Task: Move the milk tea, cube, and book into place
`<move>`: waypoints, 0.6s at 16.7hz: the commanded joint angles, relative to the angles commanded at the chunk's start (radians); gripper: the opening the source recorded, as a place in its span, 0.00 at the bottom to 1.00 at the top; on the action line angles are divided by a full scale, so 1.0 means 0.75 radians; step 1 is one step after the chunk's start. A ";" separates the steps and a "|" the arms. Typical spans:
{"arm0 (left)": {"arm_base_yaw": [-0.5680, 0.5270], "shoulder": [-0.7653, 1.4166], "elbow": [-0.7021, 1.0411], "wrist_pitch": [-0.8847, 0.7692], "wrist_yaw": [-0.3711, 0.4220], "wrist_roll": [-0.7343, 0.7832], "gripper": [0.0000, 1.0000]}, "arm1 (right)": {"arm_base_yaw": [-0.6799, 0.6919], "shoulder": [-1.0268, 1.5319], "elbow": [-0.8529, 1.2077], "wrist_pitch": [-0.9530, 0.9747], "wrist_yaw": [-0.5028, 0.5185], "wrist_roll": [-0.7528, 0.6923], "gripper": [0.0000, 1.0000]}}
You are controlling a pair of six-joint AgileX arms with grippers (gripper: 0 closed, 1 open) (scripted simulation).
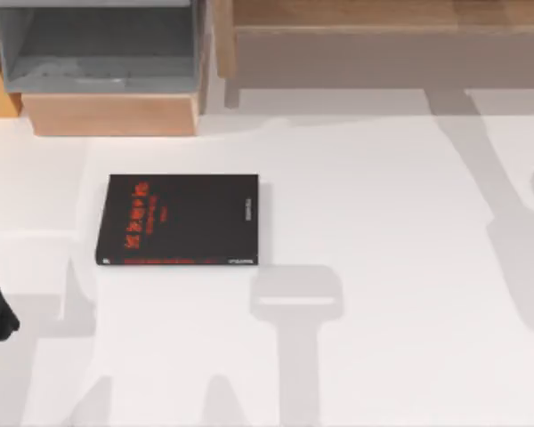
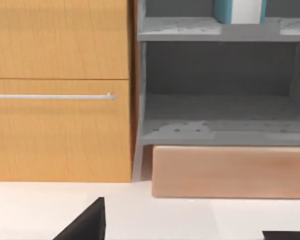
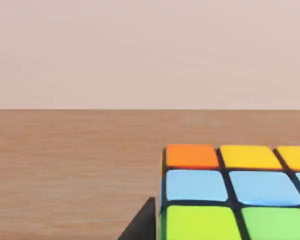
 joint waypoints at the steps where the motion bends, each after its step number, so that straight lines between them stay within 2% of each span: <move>1: 0.000 0.000 0.000 0.000 0.000 0.000 1.00 | 0.000 0.000 0.000 0.000 0.000 0.000 0.90; 2: 0.000 0.000 0.000 0.000 0.000 0.000 1.00 | 0.000 0.000 0.000 0.000 0.000 0.000 0.98; 3: 0.000 0.000 0.000 0.000 0.000 0.000 1.00 | 0.000 0.000 0.000 0.000 0.000 0.000 1.00; 10: 0.000 0.000 0.000 0.000 0.000 0.000 1.00 | 0.000 0.000 0.000 0.000 0.000 0.000 1.00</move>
